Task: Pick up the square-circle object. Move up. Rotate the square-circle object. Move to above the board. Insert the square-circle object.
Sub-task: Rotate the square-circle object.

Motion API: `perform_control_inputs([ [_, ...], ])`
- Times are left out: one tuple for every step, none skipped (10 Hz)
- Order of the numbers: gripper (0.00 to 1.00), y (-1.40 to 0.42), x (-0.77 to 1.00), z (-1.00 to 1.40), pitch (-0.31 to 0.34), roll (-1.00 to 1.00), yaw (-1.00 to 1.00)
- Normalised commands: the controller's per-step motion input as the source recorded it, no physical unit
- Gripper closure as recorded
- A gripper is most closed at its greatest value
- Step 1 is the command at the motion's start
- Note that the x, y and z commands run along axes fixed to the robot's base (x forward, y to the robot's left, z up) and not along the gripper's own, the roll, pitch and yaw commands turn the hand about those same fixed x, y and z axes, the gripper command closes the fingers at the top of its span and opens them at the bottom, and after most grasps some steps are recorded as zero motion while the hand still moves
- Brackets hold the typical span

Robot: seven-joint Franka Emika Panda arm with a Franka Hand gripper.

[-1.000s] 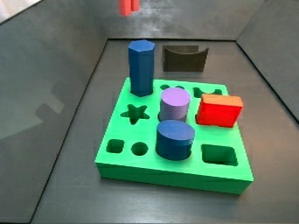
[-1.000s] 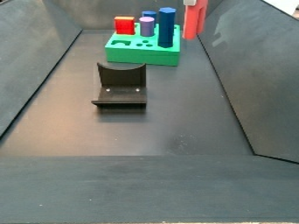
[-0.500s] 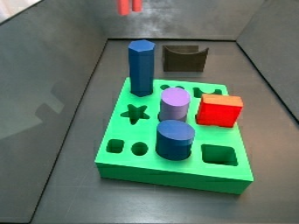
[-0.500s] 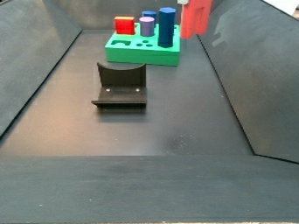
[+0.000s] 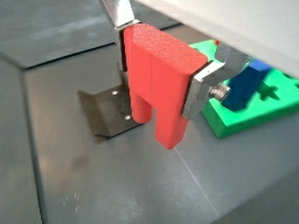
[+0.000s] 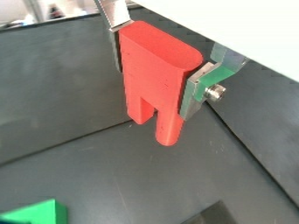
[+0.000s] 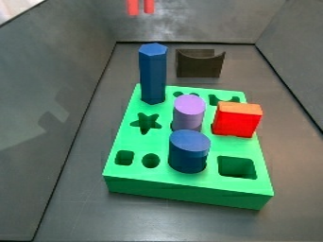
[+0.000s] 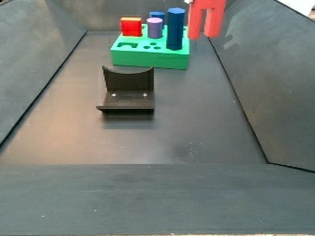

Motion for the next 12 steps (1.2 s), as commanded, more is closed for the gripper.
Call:
perform_control_inputs([
  [1.00,0.01,0.00,0.00,-0.014,-0.07,-1.00],
  [1.00,0.01,0.00,0.00,-0.017,-0.09,-0.97],
  [1.00,0.01,0.00,0.00,-0.017,-0.09,-0.72],
  [1.00,0.01,0.00,0.00,-0.017,-0.09,-0.43],
  [1.00,0.01,0.00,0.00,-0.017,-0.09,-0.28],
  [1.00,0.00,0.00,-1.00,-0.017,-0.29,-0.19],
  [1.00,0.00,0.00,-1.00,-0.027,-0.28,-0.14],
  [1.00,0.01,0.01,-1.00,-0.037,-0.26,-0.09],
  [1.00,0.01,0.01,-1.00,-0.042,-0.24,-0.07],
  [1.00,0.01,0.01,-1.00,-0.049,-0.22,-0.07],
  [1.00,0.01,0.01,-1.00,-0.058,-0.21,-0.06],
  [1.00,0.02,0.01,-1.00,-0.060,-0.19,-0.06],
])
